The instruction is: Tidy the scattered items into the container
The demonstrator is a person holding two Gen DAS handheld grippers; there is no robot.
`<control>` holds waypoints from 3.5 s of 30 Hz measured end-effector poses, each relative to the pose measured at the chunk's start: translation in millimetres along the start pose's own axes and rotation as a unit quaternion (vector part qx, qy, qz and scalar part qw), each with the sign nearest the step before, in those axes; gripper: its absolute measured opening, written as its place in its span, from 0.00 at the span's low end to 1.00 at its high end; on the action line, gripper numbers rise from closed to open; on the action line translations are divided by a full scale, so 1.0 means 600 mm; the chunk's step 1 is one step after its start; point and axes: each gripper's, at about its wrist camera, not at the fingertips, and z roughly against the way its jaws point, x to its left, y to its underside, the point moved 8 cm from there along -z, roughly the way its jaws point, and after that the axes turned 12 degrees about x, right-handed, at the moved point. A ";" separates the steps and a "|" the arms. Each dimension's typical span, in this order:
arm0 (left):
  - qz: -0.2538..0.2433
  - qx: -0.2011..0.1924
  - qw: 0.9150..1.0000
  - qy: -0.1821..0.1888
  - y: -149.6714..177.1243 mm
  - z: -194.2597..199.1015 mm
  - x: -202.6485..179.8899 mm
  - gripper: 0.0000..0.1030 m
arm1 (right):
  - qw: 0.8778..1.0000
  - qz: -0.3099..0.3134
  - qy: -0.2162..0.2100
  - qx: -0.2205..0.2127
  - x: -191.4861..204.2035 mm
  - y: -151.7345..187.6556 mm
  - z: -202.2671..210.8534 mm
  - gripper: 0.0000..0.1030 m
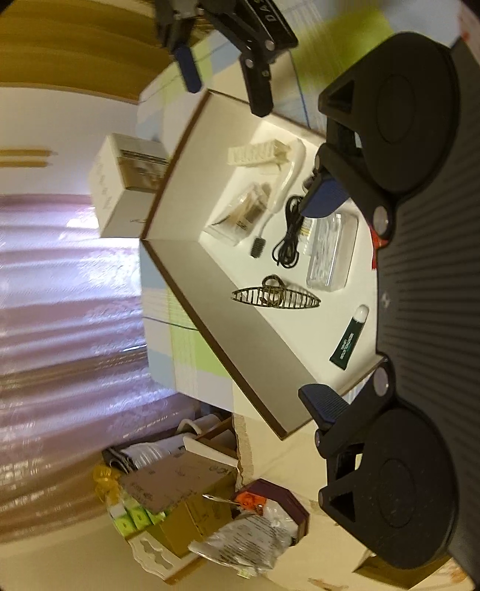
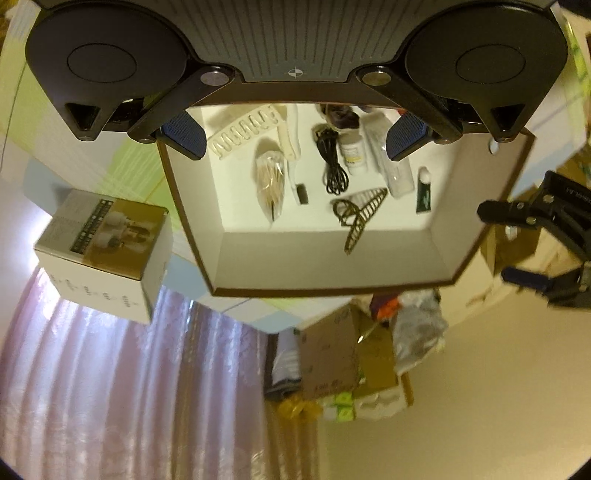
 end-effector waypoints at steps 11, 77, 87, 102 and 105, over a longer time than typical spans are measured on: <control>0.038 -0.023 0.999 -0.002 0.032 0.096 -0.055 0.92 | 0.999 -0.029 0.011 -0.025 0.022 0.058 0.077 0.98; 0.094 0.023 0.995 -0.021 0.275 0.197 -0.301 0.92 | 0.999 -0.024 0.009 -0.044 0.099 0.337 0.255 0.98; 0.096 0.032 0.995 -0.024 0.283 0.185 -0.304 0.92 | 0.999 -0.018 0.013 -0.037 0.100 0.343 0.248 0.98; 0.097 0.038 0.994 -0.028 0.274 0.167 -0.307 0.92 | 0.999 -0.019 0.012 -0.030 0.088 0.342 0.238 0.98; 0.096 0.040 0.994 -0.032 0.268 0.159 -0.307 0.92 | 0.999 -0.021 0.012 -0.028 0.081 0.341 0.234 0.98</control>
